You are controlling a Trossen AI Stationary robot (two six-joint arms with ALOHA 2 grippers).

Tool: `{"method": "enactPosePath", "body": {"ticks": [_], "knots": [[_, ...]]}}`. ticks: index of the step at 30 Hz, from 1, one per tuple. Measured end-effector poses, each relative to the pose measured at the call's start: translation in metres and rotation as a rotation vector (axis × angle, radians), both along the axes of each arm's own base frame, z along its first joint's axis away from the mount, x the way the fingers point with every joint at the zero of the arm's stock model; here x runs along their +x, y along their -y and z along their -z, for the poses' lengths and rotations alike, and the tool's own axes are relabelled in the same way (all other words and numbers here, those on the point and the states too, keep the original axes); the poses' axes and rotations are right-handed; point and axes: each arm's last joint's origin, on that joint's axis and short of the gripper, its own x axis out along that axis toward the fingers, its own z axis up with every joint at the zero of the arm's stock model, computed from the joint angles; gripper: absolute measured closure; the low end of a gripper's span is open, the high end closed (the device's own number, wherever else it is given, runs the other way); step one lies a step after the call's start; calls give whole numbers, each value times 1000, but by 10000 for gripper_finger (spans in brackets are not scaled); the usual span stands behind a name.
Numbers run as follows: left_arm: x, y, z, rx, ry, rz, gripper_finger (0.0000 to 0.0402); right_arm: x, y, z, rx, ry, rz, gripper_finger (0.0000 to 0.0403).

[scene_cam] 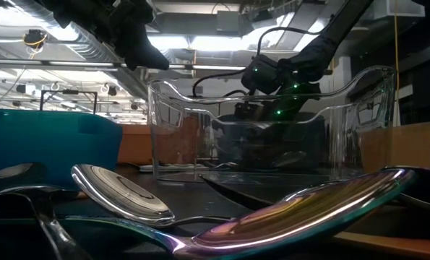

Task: Sort silverware by color (type)
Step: Put the blue spoon into the light blue bin

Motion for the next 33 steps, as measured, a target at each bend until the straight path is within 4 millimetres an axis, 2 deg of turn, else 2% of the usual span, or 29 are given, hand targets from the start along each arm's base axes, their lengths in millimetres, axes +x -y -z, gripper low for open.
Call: {"method": "enactPosePath", "body": {"ticks": [9,24,33], "knots": [[0,0,0,0,0,0,329,-2,-2,-7,47,24,-34,399],[0,0,0,0,0,0,329,-13,-5,-47,4,75,-19,401],[0,0,0,0,0,0,329,-33,-7,-92,-42,143,-35,402]]}}
